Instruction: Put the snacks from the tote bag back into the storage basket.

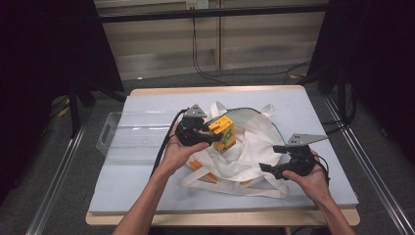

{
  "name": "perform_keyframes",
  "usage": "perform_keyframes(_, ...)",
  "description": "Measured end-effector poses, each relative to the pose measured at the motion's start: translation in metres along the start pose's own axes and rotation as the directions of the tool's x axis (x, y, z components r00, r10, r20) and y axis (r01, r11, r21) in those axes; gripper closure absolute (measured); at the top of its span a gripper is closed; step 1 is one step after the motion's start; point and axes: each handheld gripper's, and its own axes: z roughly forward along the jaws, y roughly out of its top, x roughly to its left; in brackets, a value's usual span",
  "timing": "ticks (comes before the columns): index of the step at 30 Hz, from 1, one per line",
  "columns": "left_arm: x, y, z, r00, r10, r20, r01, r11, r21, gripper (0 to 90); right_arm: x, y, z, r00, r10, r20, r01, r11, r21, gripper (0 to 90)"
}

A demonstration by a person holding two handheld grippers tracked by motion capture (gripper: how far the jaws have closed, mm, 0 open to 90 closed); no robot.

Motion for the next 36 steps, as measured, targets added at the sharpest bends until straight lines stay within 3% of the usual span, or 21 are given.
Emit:
perform_keyframes(13,0.002,0.004,-0.026,0.9983,0.041,0.042,-0.04,0.9986,-0.034,50.4,0.0,0.0,-0.002,1.0,0.0,0.0,0.0,1.0,-0.009,11.4)
perform_keyframes(18,0.009,0.003,-0.035,0.9974,0.043,0.059,-0.04,0.9983,-0.041,50.4,-0.001,0.001,-0.002,1.0,0.006,-0.004,-0.006,1.0,-0.02,11.4)
perform_keyframes(28,0.018,0.008,-0.057,0.9971,0.039,0.066,-0.035,0.9977,-0.059,50.4,0.0,0.0,-0.004,0.9999,0.01,-0.003,-0.01,1.0,-0.025,11.2)
perform_keyframes(32,0.022,0.009,-0.063,0.9965,0.059,0.06,-0.056,0.997,-0.054,50.5,-0.001,-0.001,-0.003,0.9999,0.008,-0.008,-0.008,1.0,-0.025,11.1)
perform_keyframes(36,0.028,0.01,-0.069,0.9974,0.053,0.048,-0.05,0.997,-0.059,50.5,-0.004,-0.002,-0.002,0.9998,0.013,-0.016,-0.013,0.999,-0.029,11.0)
